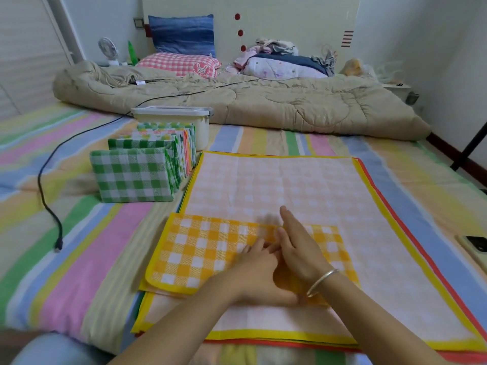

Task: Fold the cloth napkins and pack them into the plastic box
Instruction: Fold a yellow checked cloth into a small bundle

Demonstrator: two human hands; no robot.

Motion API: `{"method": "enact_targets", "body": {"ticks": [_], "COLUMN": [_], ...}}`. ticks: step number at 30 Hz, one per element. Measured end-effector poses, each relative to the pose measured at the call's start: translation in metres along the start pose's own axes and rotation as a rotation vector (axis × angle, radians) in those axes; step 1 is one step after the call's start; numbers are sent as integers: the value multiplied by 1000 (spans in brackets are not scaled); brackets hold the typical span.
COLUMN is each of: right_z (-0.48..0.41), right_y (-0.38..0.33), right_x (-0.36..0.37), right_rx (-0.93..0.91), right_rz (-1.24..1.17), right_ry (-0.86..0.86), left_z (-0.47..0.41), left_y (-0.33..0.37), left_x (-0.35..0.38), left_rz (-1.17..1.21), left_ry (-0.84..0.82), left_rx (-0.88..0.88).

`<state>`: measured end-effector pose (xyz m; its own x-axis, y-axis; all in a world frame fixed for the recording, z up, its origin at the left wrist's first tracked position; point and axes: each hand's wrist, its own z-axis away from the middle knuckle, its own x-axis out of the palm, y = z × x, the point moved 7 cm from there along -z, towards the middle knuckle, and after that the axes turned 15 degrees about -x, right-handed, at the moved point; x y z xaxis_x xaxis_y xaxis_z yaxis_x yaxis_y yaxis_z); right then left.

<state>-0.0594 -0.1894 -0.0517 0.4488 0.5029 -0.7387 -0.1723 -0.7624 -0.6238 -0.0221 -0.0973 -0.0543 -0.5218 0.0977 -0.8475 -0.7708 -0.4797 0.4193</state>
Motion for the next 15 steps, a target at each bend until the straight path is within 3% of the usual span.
{"method": "enact_targets", "body": {"ticks": [2,4,7,9,15], "right_z": [-5,-8,-8,-9,-16], "right_y": [-2,-1,-8,-23,-51], "right_x": [9,14,18,23,52], "right_rx": [6,5,-31,-132,-349], "right_rz": [-37,14,233,400,482], "right_ry": [-13,-42,-128,-186,-368], "left_z": [6,9,11,9,-6], "left_y": [-13,-43,-106,-140,-180], "left_x": [-16,-42,-86,-108,-124], "left_rz": [315,493,363,185,29], "left_ry": [-64,16,320,436,323], "left_rx": [6,-64,-244,-330,-405]}}
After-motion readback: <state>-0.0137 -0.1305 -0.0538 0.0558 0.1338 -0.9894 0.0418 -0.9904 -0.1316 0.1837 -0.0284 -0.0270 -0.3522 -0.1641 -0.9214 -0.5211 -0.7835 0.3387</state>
